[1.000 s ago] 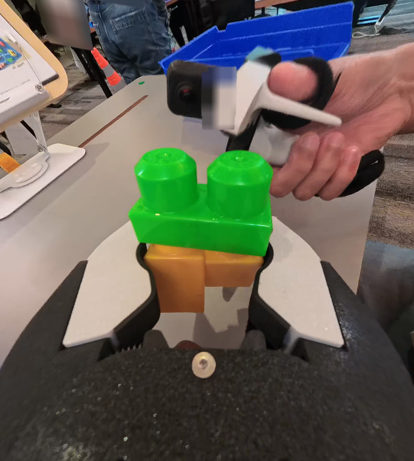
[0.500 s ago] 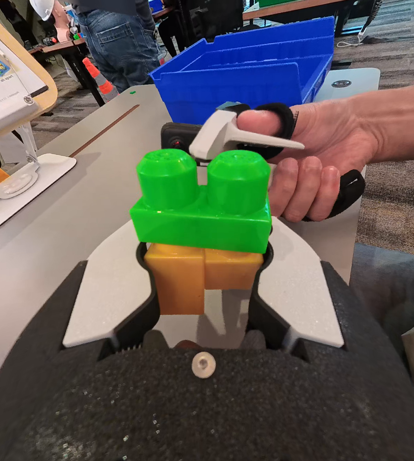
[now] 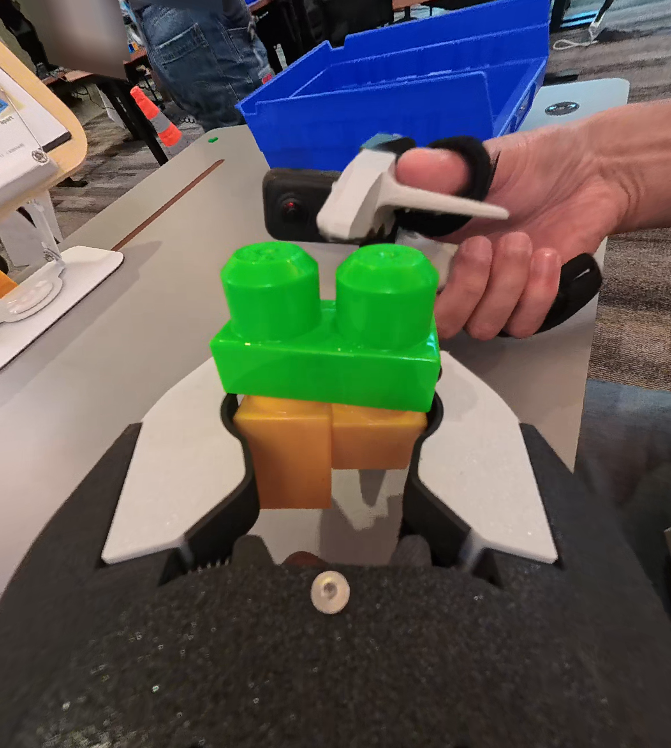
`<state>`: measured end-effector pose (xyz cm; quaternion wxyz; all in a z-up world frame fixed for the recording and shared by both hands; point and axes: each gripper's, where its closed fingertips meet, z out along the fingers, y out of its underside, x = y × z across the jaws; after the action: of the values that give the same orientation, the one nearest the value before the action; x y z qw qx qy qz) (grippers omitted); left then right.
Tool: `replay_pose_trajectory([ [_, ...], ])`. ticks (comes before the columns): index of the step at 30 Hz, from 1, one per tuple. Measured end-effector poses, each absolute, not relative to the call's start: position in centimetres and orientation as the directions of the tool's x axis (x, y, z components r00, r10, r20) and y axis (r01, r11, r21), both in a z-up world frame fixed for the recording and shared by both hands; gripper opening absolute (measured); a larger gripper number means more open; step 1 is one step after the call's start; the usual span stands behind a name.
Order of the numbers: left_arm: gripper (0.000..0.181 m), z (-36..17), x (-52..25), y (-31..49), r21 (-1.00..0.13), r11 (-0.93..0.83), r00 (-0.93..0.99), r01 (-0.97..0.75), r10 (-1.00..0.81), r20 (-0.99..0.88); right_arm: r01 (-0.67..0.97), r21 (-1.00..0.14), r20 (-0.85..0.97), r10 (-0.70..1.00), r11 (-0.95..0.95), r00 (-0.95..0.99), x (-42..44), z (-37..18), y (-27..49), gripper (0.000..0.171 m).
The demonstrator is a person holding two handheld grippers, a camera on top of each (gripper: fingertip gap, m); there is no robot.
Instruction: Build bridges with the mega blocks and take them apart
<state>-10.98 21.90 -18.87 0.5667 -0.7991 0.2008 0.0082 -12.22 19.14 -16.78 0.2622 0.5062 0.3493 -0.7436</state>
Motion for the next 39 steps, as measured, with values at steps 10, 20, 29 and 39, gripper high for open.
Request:
replay_pose_trajectory([
  [10, 0.089, -17.8, -10.1, 22.2, -0.919, -0.236, 0.917, -0.316, -0.323, -0.232, 0.767, -0.215, -0.917, -0.146, -0.605, -0.371, -11.9, -16.2, 18.5, 0.071],
  [20, 0.089, -18.6, -10.5, 22.5, -0.913, -0.271, 0.921, -0.304, -0.329, -0.209, 0.756, -0.155, -0.914, -0.198, -0.636, -0.353, -12.1, -16.8, 19.2, 0.064],
  [29, 0.089, -19.0, -10.5, 22.7, -0.909, -0.301, 0.926, -0.287, -0.332, -0.182, 0.753, -0.127, -0.913, -0.221, -0.645, -0.344, -12.1, -17.1, 19.4, 0.064],
  [39, 0.09, -18.8, -10.8, 22.8, -0.914, -0.311, 0.937, -0.26, -0.31, -0.161, 0.75, -0.099, -0.908, -0.249, -0.655, -0.338, -12.2, -17.0, 19.6, 0.063],
])
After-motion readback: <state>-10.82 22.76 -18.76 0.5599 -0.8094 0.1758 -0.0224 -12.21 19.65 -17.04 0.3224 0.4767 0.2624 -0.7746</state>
